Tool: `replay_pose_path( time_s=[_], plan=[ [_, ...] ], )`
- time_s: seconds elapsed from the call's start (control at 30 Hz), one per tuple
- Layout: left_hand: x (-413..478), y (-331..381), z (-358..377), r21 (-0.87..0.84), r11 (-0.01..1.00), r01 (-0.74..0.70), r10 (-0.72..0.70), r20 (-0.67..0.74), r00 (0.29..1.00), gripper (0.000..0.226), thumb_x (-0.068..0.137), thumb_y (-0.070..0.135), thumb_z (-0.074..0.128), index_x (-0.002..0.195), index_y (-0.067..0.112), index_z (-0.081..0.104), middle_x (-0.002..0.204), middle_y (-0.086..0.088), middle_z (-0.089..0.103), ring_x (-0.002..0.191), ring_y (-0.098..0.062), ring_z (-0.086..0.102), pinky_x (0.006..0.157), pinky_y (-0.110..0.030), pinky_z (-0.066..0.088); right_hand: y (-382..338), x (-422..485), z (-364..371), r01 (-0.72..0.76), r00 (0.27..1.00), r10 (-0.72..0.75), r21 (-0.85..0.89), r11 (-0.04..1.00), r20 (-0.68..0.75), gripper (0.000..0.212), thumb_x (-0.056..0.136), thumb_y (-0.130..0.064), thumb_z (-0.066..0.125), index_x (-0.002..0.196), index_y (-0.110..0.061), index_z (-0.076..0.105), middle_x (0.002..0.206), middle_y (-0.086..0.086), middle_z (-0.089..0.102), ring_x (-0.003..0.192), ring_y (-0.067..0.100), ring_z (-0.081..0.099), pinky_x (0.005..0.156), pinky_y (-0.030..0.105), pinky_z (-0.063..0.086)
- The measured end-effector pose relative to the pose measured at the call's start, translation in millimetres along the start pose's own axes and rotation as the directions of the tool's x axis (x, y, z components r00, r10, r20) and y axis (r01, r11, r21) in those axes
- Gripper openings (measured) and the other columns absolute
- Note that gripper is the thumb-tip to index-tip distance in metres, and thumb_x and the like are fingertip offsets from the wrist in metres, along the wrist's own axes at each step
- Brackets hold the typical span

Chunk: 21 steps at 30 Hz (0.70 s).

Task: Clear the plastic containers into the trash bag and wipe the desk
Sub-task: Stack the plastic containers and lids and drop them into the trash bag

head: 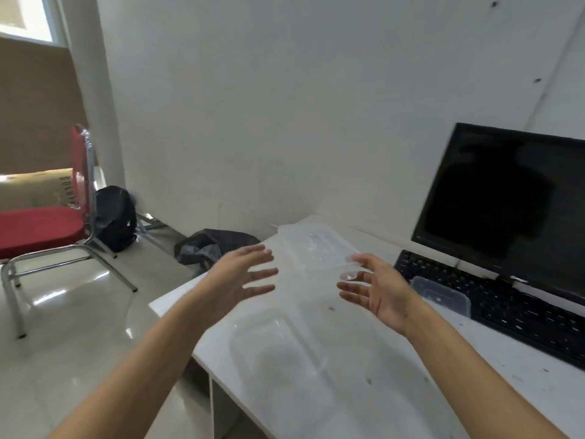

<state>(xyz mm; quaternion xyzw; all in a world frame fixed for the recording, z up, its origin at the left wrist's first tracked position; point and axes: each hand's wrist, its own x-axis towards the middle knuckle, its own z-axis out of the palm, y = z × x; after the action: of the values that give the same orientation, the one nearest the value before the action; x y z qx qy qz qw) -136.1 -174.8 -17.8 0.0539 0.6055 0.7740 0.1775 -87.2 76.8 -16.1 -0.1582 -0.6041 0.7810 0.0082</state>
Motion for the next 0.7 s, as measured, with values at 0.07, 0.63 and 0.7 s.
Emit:
replay_pose_path(
  time_s=[0.07,0.63,0.7],
  plan=[
    [15.1,10.2,-32.3,0.006,0.999,-0.043,0.043,-0.1,0.994,0.042,0.098,0.014,0.061,0.139,0.009,0.054,0.131,-0.009,0.066,0.112,-0.026,0.068,0.085,-0.04,0.058,-7.1,25.4,18.3,0.02,1.0,-0.02,-0.062,0.998,-0.007,0.031,0.097,-0.022,0.059,0.123,-0.005,0.06,0.094,0.017,0.061,0.074,0.029,0.069,0.065,0.037,0.064],
    [262.4,-88.1,-192.1,0.318,0.834,0.45,-0.29,-0.441,0.849,0.13,0.079,0.053,0.077,0.156,0.006,-0.018,0.164,-0.017,0.024,0.14,-0.039,0.041,0.108,-0.051,0.045,29.1,298.7,182.7,0.168,0.926,-0.373,-0.829,0.534,-0.052,0.03,0.083,-0.046,0.063,0.103,-0.026,0.055,0.096,0.003,0.067,0.076,0.022,0.072,0.076,0.045,0.063],
    [285.5,-102.4,-186.0,0.391,0.813,0.431,-0.227,-0.468,0.854,0.126,0.084,0.044,0.075,0.155,0.004,-0.021,0.163,-0.019,0.025,0.141,-0.038,0.042,0.112,-0.045,0.042,36.7,320.7,193.1,0.136,0.939,-0.344,-0.888,0.439,-0.027,0.033,0.081,-0.049,0.062,0.102,-0.025,0.054,0.096,0.002,0.065,0.078,0.024,0.071,0.076,0.044,0.062]
  ],
)
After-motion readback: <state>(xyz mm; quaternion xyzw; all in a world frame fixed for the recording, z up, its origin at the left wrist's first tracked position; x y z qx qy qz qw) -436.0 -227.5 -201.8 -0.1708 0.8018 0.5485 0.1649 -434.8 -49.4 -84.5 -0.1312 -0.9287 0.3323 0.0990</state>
